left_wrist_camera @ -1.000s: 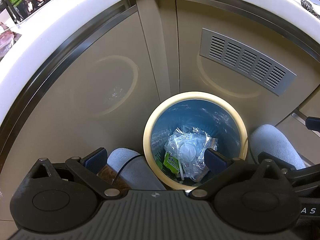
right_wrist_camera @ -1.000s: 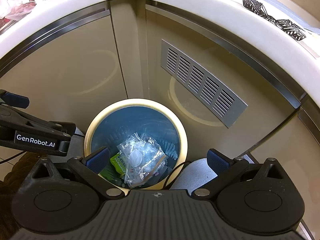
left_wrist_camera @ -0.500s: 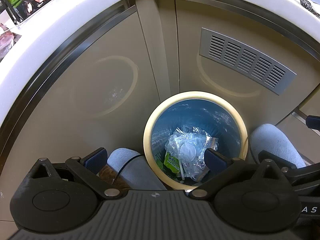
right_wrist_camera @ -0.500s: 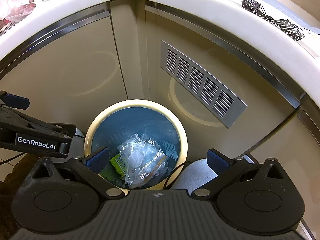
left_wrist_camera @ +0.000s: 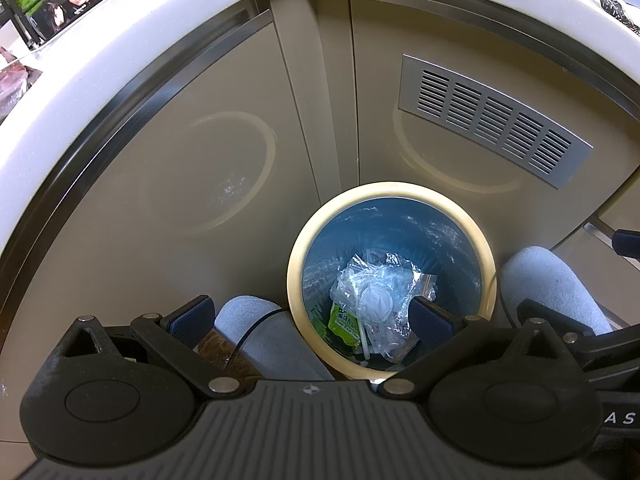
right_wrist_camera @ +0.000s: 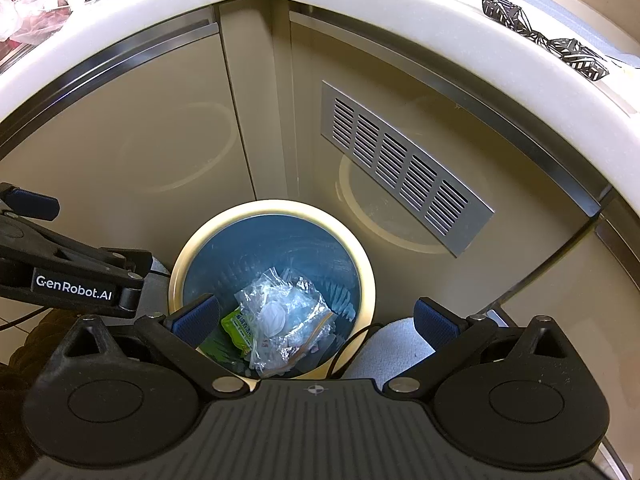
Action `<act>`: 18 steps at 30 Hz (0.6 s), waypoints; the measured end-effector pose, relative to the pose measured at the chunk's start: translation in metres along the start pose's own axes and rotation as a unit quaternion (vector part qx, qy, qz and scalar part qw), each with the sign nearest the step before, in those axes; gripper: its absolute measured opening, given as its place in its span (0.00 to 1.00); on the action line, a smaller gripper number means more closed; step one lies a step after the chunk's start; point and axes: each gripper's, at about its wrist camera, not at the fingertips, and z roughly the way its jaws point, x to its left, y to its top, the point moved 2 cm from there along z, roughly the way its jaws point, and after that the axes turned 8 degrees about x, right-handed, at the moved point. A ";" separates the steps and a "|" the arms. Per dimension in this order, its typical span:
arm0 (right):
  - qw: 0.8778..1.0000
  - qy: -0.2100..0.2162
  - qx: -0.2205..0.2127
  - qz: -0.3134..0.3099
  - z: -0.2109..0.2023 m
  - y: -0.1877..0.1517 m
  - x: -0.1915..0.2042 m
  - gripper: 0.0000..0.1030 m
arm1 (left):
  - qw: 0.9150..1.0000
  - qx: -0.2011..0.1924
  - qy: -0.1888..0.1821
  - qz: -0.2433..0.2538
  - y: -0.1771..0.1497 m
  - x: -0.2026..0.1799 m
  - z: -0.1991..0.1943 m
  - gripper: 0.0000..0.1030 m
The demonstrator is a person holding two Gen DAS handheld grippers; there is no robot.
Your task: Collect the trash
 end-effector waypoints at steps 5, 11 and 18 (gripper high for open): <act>1.000 0.000 -0.001 -0.001 0.000 0.001 -0.001 1.00 | 1.000 -0.001 0.000 0.000 0.000 0.000 0.000 1.00; 1.000 -0.001 -0.001 -0.002 0.000 0.001 -0.001 1.00 | 1.000 -0.001 0.000 0.001 0.000 0.001 0.000 1.00; 1.000 -0.002 0.001 -0.002 0.000 0.001 -0.001 1.00 | 1.000 0.001 0.000 0.001 0.002 0.001 0.001 1.00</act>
